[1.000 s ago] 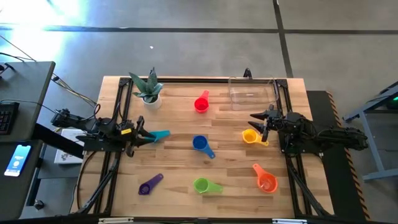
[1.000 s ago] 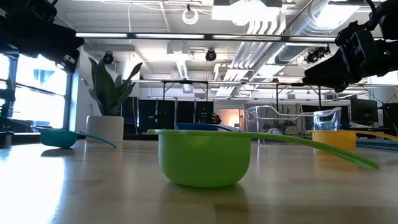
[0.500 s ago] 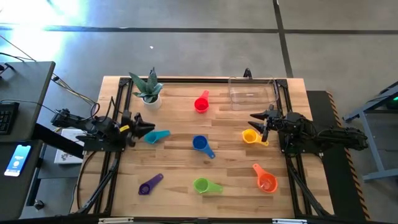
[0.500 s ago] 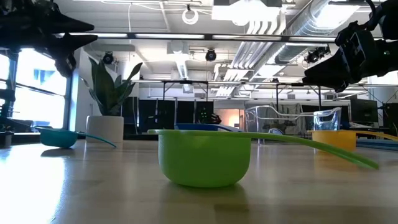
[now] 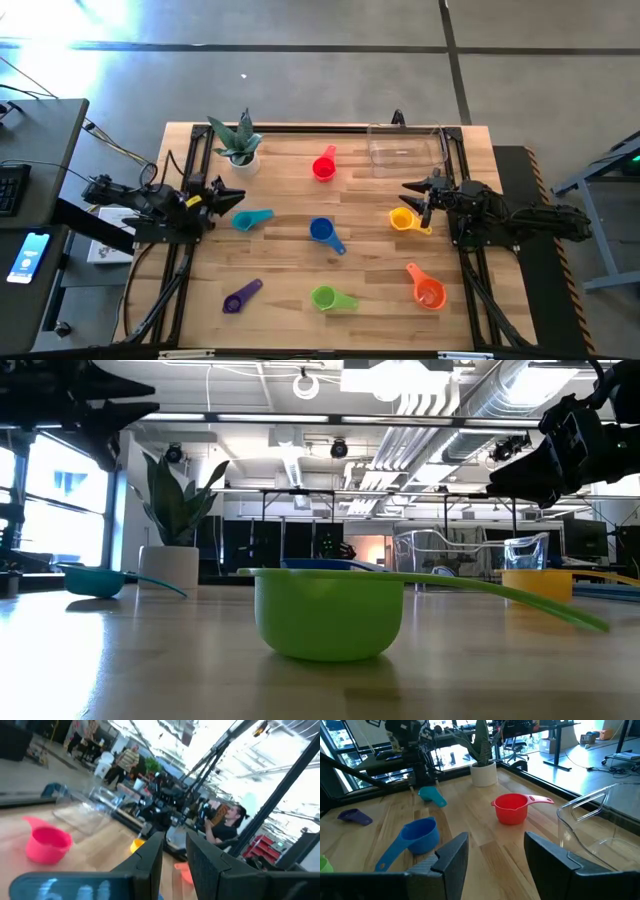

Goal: Nest measuring cups in basket
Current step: Stack the red measuring cup on top of the orange measuring cup

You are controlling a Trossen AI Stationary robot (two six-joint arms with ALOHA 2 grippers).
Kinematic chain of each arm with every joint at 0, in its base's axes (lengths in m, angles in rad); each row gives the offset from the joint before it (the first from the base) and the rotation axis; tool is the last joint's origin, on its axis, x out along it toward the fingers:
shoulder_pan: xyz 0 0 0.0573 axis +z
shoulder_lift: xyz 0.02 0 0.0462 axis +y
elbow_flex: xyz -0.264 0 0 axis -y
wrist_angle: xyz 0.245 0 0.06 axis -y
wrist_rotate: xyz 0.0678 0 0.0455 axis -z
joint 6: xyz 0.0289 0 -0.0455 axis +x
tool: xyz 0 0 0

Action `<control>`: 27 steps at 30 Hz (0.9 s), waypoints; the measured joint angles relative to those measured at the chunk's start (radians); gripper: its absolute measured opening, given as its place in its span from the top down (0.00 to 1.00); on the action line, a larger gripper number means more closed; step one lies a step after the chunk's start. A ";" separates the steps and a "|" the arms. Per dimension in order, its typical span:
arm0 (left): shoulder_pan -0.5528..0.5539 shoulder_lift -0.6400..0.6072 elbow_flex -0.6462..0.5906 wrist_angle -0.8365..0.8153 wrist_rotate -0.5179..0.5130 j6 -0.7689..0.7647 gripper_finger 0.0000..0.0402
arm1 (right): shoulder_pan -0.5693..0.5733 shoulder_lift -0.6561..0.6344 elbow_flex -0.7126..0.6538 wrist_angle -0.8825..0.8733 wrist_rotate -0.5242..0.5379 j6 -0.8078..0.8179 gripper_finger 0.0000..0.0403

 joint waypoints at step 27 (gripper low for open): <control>0.011 0.600 0.446 -0.004 -0.208 0.200 0.81 | 0.000 0.000 0.000 0.000 0.000 0.000 0.54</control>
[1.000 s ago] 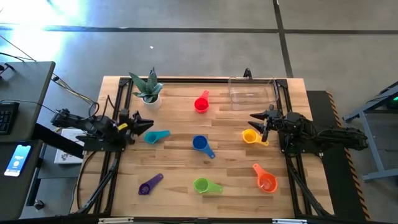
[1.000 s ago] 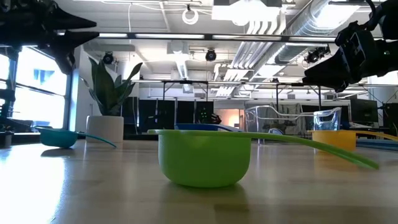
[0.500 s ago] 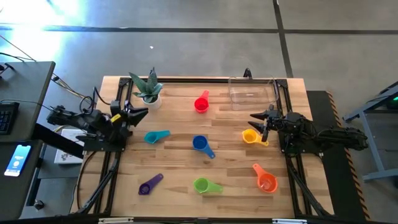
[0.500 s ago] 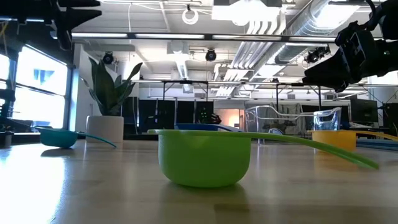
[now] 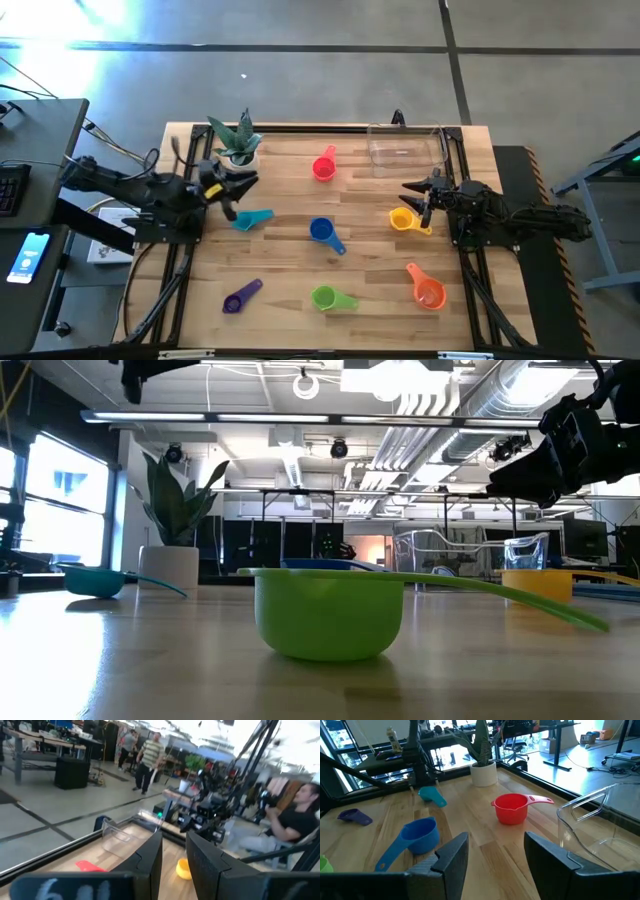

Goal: Nest measuring cups in basket
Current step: Stack the red measuring cup on top of the orange measuring cup

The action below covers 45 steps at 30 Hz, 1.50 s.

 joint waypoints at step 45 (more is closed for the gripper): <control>0.531 0.910 0.443 -0.119 0.605 0.520 0.81 | 0.000 0.000 0.000 0.063 0.025 0.526 0.54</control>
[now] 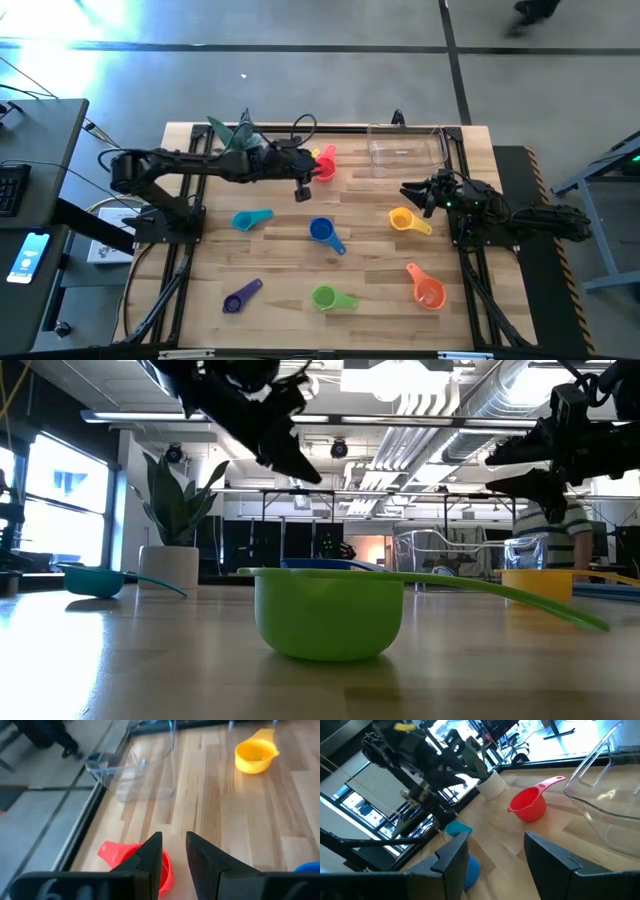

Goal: Nest measuring cups in basket
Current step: Stack the red measuring cup on top of the orange measuring cup

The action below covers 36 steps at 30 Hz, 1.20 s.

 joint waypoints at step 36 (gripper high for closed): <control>0.070 0.181 0.000 0.116 0.023 -0.187 0.69 | 0.000 0.001 0.000 -0.024 0.032 0.003 0.54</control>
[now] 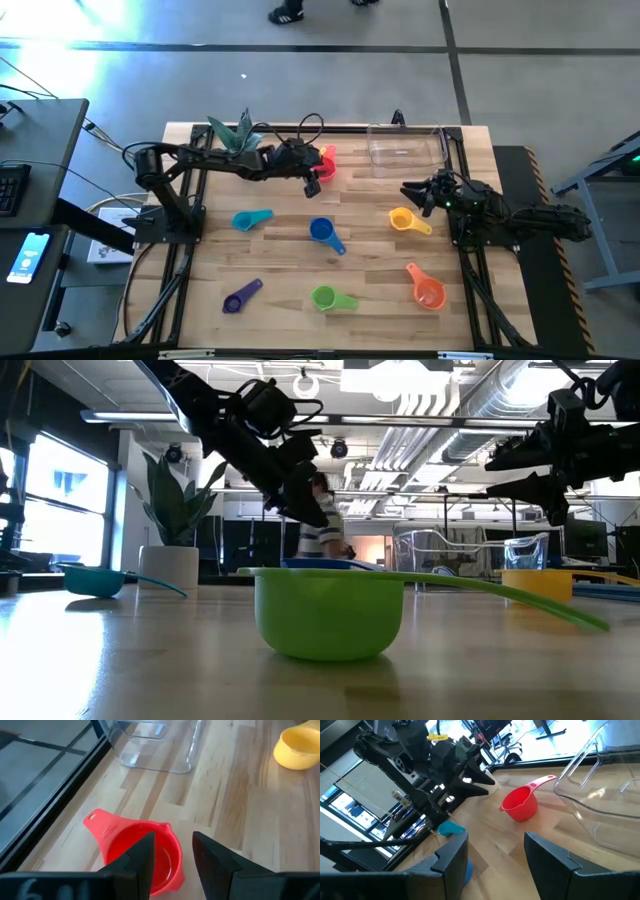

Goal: Nest measuring cups in basket
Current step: Stack the red measuring cup on top of the orange measuring cup

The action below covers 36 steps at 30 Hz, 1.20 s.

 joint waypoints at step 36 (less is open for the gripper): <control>-0.010 0.103 0.109 -0.033 0.002 -0.036 0.71 | 0.000 0.000 0.000 -0.028 0.008 0.000 0.54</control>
